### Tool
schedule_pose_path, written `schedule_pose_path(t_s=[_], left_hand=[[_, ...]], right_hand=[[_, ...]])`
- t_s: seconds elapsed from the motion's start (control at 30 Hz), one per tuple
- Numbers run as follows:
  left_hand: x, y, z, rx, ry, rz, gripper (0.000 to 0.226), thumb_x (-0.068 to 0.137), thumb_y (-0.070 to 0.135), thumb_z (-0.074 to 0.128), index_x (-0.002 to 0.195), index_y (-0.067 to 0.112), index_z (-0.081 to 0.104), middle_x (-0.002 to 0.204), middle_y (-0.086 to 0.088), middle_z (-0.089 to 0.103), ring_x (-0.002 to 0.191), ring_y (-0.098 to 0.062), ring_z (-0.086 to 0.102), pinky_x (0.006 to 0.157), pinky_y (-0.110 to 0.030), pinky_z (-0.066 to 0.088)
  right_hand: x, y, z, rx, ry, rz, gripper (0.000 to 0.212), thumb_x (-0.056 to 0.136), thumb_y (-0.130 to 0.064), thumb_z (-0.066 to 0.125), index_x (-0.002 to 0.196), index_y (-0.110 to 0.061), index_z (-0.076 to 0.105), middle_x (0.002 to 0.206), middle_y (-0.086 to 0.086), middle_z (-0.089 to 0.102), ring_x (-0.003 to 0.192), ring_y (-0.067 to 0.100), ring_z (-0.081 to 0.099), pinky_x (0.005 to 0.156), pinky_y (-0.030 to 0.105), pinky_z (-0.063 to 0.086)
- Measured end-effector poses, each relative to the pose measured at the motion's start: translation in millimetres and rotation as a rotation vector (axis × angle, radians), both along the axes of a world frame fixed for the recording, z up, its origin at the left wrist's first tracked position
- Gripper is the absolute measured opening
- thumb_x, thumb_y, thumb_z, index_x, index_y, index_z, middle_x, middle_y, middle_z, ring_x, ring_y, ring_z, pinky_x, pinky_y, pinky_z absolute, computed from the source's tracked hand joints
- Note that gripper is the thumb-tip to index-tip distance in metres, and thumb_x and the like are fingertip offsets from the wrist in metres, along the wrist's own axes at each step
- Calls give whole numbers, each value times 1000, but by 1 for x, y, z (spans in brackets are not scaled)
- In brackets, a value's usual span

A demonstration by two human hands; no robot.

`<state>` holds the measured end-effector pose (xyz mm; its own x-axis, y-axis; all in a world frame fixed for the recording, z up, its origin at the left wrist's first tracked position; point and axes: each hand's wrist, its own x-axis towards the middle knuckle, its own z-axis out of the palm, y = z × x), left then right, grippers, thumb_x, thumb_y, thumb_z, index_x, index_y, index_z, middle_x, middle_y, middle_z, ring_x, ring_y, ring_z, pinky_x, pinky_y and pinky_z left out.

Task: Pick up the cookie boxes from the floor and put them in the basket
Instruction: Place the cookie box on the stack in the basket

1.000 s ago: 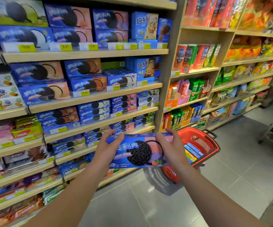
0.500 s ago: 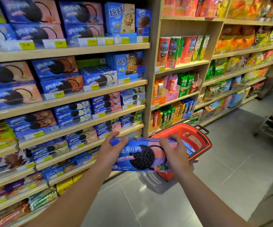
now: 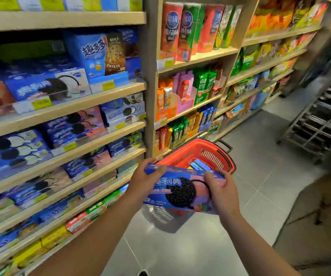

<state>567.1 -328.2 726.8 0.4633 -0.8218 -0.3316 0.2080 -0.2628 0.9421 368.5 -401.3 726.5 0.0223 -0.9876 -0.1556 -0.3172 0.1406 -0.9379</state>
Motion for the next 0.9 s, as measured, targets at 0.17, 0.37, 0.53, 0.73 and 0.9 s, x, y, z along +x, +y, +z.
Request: schedule_pose_path(t_s=[0.17, 0.37, 0.53, 0.73, 0.9], left_hand=[[2, -77, -29, 66, 13, -137, 62, 48, 73, 77, 104, 55, 58, 118, 0, 64, 97, -26, 69, 86, -49, 55], [8, -136, -76, 232, 60, -276, 75, 64, 47, 84, 129, 31, 51, 114, -1, 69, 98, -21, 69, 91, -47, 53], [12, -195, -114, 434, 35, -320, 40, 85, 47, 65, 120, 40, 48, 118, 8, 66, 90, -8, 67, 67, -25, 53], [13, -273, -147, 477, -76, -290, 18, 83, 34, 71, 96, 27, 62, 80, 15, 73, 83, -15, 71, 69, -28, 57], [34, -319, -202, 527, -37, -282, 50, 74, 43, 77, 118, 28, 59, 115, -1, 69, 103, -21, 66, 93, -51, 51]], right_hand=[[-11, -54, -21, 35, 14, -103, 58, 65, -60, 65, 113, -28, 60, 109, -5, 67, 98, 15, 65, 90, 37, 53], [-15, -111, -72, 176, 63, -91, 64, 51, -62, 68, 107, -32, 56, 101, -8, 68, 93, 13, 66, 88, 36, 53], [-12, -189, -119, 264, 123, 71, 54, 69, -40, 83, 111, -34, 50, 104, -7, 65, 91, 10, 62, 73, 12, 43], [-4, -263, -166, 377, 107, 93, 63, 65, -46, 80, 119, -35, 51, 107, -6, 67, 89, 7, 63, 74, 15, 42], [7, -288, -215, 485, 71, 27, 56, 78, -31, 79, 122, -43, 46, 106, -6, 66, 92, 12, 64, 83, 25, 48]])
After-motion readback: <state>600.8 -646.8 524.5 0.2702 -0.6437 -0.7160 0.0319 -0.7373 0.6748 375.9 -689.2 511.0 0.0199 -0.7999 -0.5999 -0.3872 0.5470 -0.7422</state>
